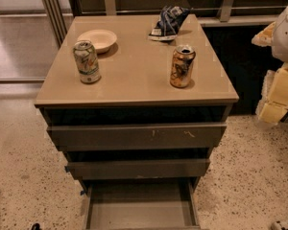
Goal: Place orange can into bottom drawer
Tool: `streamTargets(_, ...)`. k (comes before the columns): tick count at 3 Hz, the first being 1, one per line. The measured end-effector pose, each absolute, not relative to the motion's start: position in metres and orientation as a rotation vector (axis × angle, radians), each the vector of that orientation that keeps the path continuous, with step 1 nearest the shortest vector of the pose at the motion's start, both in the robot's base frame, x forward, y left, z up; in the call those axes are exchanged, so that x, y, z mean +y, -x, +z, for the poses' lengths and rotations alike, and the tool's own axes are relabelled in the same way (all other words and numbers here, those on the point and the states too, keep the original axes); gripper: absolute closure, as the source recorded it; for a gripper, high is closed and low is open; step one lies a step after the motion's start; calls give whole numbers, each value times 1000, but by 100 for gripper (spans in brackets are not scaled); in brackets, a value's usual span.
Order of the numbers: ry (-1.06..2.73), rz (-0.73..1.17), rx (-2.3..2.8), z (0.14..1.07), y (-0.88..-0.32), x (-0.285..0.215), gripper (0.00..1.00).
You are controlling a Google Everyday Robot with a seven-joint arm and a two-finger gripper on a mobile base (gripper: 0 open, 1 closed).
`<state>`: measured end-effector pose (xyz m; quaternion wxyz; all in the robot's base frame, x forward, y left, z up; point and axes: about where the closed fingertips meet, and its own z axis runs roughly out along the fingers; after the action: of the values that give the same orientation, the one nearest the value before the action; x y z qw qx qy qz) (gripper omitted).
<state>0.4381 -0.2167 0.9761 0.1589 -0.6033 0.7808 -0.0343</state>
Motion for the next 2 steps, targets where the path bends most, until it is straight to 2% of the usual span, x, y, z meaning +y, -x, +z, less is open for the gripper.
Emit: streamTargets(2, 1680, -74, 2202, 980, -454, -216, 0)
